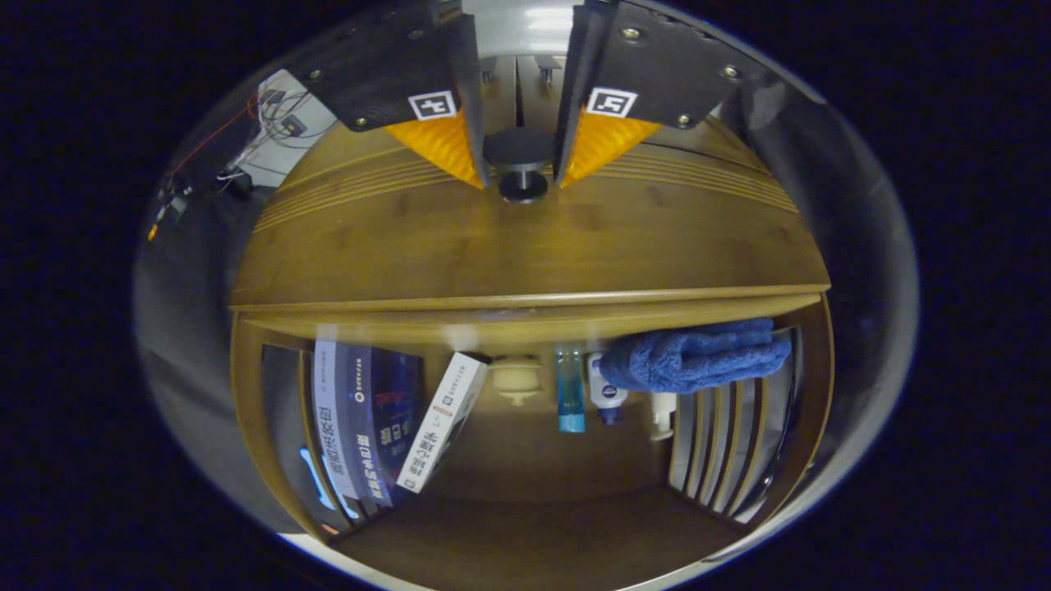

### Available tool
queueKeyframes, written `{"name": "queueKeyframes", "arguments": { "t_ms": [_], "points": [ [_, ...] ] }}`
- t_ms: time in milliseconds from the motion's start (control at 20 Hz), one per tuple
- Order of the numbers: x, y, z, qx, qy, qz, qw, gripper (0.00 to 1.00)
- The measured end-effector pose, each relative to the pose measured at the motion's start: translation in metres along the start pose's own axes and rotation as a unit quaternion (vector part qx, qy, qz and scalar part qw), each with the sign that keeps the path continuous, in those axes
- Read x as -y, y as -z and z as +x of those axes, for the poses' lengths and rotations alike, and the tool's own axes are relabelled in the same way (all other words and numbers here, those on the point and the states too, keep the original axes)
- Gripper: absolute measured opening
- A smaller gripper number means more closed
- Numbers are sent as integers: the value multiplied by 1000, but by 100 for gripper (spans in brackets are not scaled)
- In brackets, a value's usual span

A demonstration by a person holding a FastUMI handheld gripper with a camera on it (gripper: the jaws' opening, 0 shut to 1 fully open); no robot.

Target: Pull open the drawer, take out the items inside it, and place them on the countertop above the cabinet.

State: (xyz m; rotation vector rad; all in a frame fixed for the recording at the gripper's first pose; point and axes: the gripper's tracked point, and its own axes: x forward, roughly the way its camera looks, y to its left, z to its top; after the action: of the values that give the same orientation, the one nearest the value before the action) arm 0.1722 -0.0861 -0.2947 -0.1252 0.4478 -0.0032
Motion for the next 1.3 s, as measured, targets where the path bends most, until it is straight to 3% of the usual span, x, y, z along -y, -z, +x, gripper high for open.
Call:
{"name": "queueKeyframes", "arguments": {
  "t_ms": [150, 450, 550, 1300],
  "points": [
    [-1, 1, 1, -12, -2, -2, 1000, 39],
    [-1, 2, -10, -4, -14, -6, 1000, 39],
    [0, 4, -17, -1, -18, -7, 1000, 29],
    [5, 34, -114, 8, 10, -4, 1000, 29]
  ]
}}
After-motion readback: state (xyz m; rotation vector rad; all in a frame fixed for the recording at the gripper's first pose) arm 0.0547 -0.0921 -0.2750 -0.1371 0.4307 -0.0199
